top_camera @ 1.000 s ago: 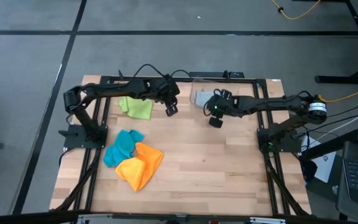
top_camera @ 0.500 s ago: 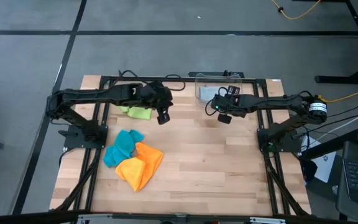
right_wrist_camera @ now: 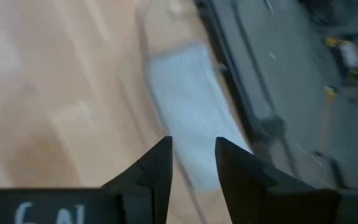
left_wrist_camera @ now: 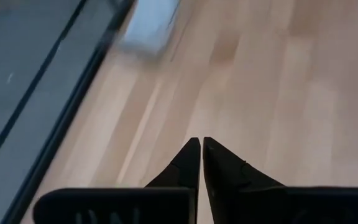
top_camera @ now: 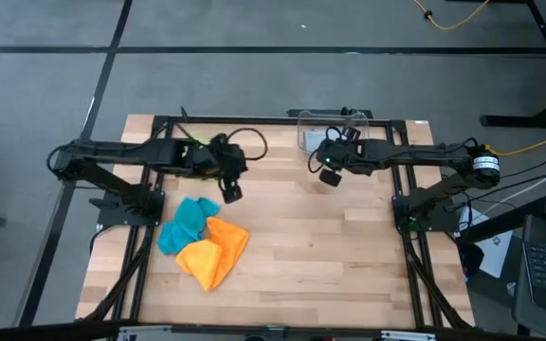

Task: Fold microfiber towels
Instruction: Fold the green microfiber

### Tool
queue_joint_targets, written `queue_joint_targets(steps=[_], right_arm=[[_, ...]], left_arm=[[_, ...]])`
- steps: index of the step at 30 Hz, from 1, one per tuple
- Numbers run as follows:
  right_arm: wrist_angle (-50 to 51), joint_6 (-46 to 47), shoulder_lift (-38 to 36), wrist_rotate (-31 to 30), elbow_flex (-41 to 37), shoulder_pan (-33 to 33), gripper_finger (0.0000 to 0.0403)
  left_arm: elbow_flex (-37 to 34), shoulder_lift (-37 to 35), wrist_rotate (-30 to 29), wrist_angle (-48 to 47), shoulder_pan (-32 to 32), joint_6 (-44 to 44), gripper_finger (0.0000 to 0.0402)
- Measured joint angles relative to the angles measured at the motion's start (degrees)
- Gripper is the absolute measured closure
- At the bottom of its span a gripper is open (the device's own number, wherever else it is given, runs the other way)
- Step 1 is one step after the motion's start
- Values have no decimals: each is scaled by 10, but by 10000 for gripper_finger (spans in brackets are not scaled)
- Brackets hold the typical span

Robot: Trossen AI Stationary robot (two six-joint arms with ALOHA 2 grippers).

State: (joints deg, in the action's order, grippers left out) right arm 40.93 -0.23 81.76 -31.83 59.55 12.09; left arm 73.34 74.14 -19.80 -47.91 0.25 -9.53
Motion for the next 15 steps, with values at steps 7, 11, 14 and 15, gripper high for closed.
queue_joint_targets(steps=[7, 11, 14, 15], right_arm=[[-359, -29, 25, 175, -40, -4, 279], [-527, -30, 95, 273, -49, -4, 279], [-550, -39, 168, 326, -17, -7, 279], [-547, -38, 194, 333, 1, -9, 279]], left_arm=[[-1, -9, -117, -155, -9, -96, 388], [-1, -9, -138, -218, 5, -162, 388], [-1, -9, -138, -247, 16, -184, 388], [-1, -9, -140, -250, 20, -187, 388]])
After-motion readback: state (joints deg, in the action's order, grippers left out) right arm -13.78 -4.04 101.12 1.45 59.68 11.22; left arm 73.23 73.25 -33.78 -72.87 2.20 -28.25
